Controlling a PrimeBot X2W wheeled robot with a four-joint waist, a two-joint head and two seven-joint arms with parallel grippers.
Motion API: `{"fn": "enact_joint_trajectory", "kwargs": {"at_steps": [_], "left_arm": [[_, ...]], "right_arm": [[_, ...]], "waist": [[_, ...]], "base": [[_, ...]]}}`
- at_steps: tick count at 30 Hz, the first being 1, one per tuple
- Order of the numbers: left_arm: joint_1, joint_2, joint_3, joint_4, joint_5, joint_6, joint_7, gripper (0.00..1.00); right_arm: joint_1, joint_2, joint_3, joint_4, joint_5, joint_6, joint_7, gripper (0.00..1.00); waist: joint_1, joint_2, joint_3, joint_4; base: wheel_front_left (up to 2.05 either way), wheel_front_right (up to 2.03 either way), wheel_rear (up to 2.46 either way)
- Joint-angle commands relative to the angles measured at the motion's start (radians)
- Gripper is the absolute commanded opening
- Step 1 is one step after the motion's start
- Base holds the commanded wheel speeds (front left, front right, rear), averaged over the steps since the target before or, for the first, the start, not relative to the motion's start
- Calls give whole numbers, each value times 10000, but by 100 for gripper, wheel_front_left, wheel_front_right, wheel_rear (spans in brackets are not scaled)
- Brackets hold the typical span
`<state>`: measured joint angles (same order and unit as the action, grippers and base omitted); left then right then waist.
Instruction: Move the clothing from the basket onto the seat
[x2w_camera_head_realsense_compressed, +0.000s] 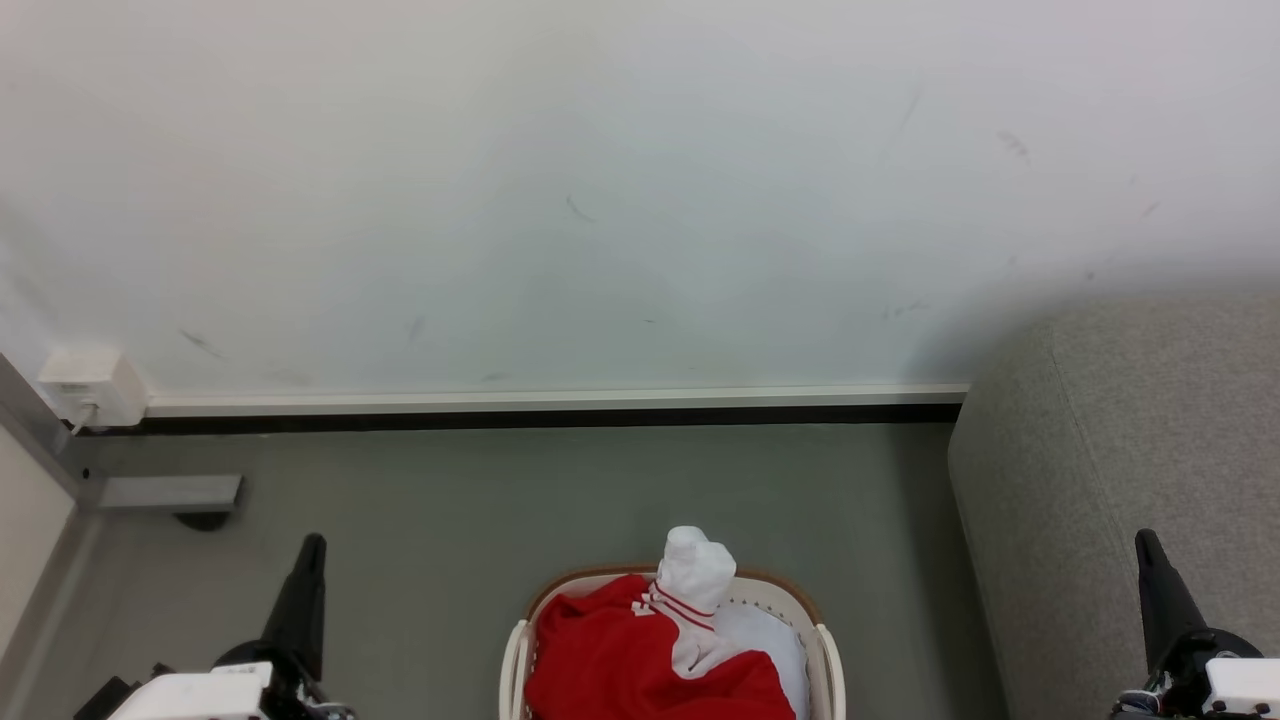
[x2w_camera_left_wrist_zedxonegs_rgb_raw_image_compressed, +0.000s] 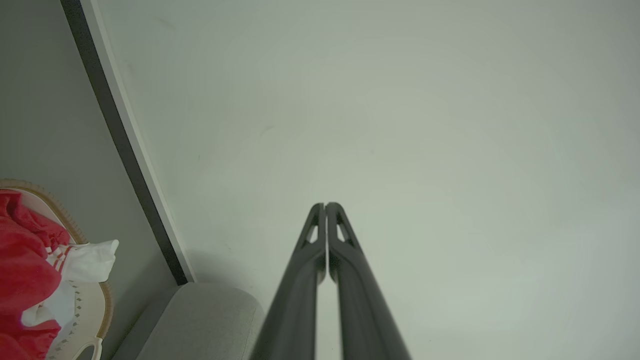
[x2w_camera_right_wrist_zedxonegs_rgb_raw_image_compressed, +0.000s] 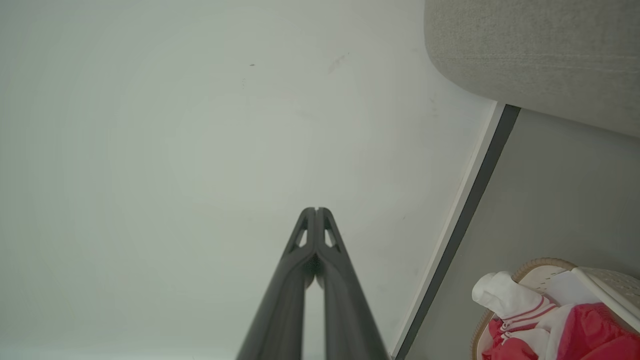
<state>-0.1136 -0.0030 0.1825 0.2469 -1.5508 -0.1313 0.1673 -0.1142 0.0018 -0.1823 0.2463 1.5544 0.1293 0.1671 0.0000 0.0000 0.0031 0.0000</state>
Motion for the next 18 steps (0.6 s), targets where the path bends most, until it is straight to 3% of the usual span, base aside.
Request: {"fn": "enact_joint_trajectory", "kwargs": {"at_steps": [1, 18], "left_arm": [[-79, 91, 25, -11, -75, -2, 27, 0], [-79, 91, 25, -11, -75, -2, 27, 0]], "right_arm": [[-59, -56, -26, 2, -25, 64, 30, 0], [-59, -56, -26, 2, -26, 64, 30, 0]], "waist": [[0, 0, 0, 0], [0, 0, 0, 0]], "base": [[0, 0, 0], [0, 0, 0]]}}
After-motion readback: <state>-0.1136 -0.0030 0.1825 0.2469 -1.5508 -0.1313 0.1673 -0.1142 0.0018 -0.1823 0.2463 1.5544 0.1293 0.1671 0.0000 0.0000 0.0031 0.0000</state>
